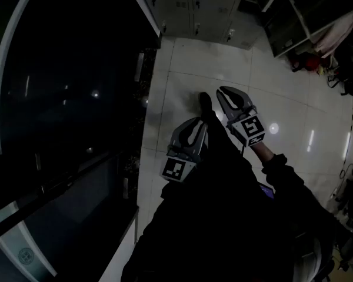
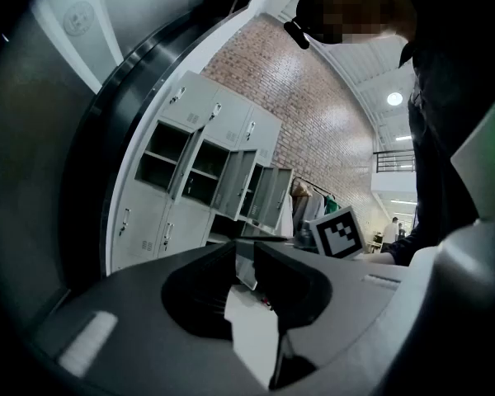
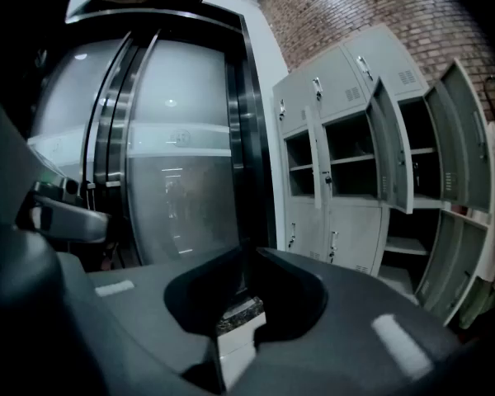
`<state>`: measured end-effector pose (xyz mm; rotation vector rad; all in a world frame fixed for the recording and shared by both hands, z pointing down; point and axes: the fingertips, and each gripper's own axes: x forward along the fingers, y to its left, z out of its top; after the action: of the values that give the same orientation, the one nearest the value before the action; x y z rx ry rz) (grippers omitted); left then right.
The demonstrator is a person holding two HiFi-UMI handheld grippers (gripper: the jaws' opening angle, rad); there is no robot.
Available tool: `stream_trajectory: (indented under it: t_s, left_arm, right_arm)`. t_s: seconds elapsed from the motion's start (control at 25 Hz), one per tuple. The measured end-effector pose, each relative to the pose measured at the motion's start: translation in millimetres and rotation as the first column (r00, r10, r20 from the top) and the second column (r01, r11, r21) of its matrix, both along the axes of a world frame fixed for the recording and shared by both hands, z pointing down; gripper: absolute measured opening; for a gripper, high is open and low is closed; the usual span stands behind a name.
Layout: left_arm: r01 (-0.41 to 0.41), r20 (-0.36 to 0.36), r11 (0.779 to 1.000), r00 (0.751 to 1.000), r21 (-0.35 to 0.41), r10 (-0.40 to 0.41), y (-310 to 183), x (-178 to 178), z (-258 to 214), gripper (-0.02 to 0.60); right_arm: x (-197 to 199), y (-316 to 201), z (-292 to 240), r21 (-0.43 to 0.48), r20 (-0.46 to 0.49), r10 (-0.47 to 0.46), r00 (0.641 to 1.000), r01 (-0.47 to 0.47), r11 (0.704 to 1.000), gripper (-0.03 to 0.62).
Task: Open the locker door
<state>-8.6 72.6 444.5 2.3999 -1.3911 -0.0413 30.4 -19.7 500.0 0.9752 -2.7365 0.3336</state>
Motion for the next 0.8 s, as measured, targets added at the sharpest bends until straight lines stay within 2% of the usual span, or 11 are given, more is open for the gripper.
stream_trajectory:
  t_s: [0.24,0.36,0.52,0.64,0.8]
  left_arm:
    - [0.012,0.004,0.998,1.000,-0.068,-0.011,-156,-10,40,0.078]
    - [-0.013,0.016,0.995,1.000,-0.099,0.015,-235,-15,46,0.078]
    - [-0.062,0.064,0.989,0.995,-0.133,0.071,-319,-15,57,0.080]
    - [-0.080,0.061,0.986,0.994,-0.147,0.089,-364,-5,66,0.080]
    - [-0.107,0.073,0.978,0.990,-0.182,0.122,-391,-4,74,0.080]
  right_arm:
    - [-19,-226,68,0.005,-0.052,0.042,0.998,-0.041,0.999,0.035]
    - [-34,-339,112,-0.038,-0.066,0.107,0.992,-0.110,0.993,0.048]
    - [-55,-465,166,-0.046,-0.095,0.174,0.980,-0.179,0.983,0.055]
    - [-67,-538,204,-0.032,-0.165,0.176,0.970,-0.184,0.982,0.063]
    - [-87,-589,274,-0.105,-0.245,0.163,0.956,-0.193,0.976,0.112]
